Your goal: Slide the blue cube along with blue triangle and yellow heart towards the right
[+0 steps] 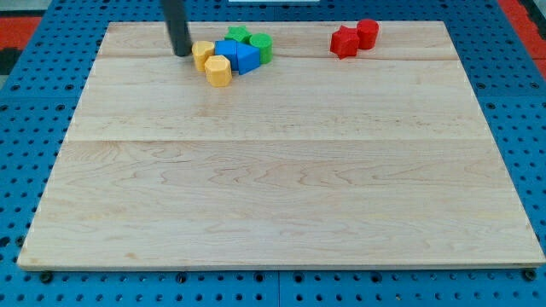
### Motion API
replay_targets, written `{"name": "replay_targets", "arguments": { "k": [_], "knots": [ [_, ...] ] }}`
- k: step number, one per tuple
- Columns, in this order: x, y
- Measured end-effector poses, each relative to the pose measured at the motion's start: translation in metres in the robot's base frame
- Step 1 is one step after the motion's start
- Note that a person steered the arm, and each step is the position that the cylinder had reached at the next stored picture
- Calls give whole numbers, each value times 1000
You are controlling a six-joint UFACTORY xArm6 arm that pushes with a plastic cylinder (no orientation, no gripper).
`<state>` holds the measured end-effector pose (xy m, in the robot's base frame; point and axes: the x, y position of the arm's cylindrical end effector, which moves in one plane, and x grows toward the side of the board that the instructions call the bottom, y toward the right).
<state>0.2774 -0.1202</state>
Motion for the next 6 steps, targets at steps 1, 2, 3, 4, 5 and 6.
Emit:
{"name": "replay_targets", "arguments": {
  "k": [1, 2, 3, 4, 5, 6],
  "knots": [
    [17, 45],
    [18, 10],
    [9, 52],
    [10, 118],
    [40, 176],
    [24, 167]
  ]
}}
